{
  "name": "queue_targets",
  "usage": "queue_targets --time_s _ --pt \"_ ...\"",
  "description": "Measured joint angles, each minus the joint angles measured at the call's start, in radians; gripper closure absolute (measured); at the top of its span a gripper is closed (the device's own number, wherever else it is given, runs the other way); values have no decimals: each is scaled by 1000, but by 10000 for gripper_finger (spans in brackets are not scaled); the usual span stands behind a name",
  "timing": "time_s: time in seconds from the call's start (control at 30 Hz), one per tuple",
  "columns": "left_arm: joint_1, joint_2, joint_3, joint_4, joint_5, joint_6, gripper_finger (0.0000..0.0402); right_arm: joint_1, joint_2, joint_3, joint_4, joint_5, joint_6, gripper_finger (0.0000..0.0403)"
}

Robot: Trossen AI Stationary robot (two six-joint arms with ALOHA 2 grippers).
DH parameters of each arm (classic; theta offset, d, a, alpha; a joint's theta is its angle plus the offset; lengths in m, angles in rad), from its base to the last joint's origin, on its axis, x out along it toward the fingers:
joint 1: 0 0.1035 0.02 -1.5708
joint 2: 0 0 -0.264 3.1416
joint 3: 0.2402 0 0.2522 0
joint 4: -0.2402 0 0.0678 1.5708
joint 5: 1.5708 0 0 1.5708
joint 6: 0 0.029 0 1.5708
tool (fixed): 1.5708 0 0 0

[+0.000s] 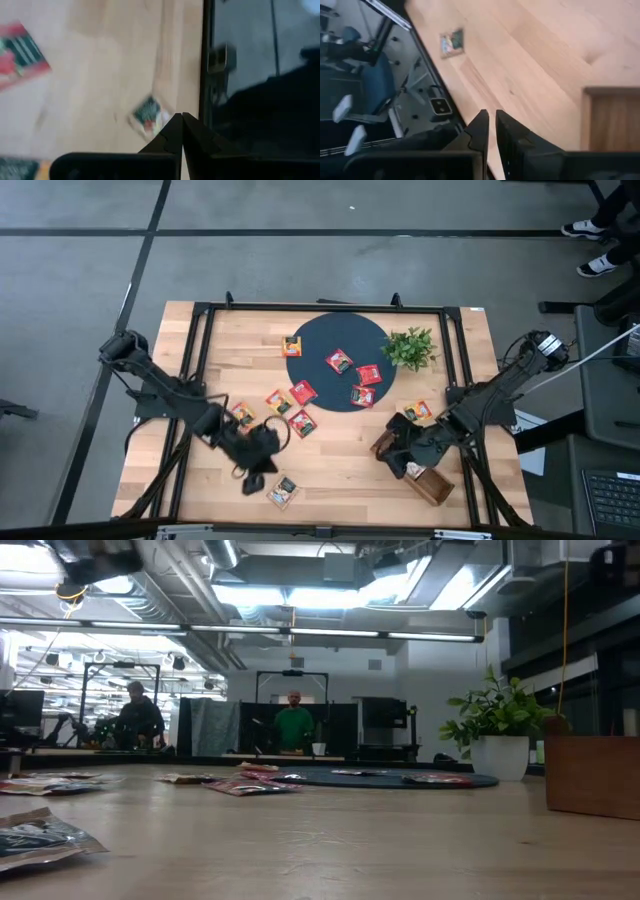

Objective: Pick & Place Tea
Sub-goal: Put the brown tea bag into the middle section of the wooden organizer

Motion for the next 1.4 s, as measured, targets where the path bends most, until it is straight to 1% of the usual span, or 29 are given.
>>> queue_targets --time_s 0.13,0.3,0.37,0.5,0.63,0.8,1.13,1.2,1.4 --pt "-65 71 0 0 7 -1 399 -40 32 0 69 -81 -32 358" --pt "-104 183 0 11 6 -1 400 -74 106 0 153 -155 -35 317" --pt "-111 220 0 23 3 -1 399 -86 136 0 181 -162 -53 302" --pt "-118 283 0 112 -12 13 400 -116 193 0 245 -167 -82 284" --pt "-118 345 0 173 -13 24 399 -156 241 0 297 -211 -91 281" --pt "-118 413 1 164 5 25 400 -191 278 0 370 -285 -111 281" --pt "-106 468 6 192 8 17 399 -219 298 0 459 -293 -104 281" --pt "-96 470 6 193 -8 3 400 -229 301 0 474 -313 -104 281" --pt "-21 473 5 191 -75 -1 400 -258 308 0 473 -316 -101 281"
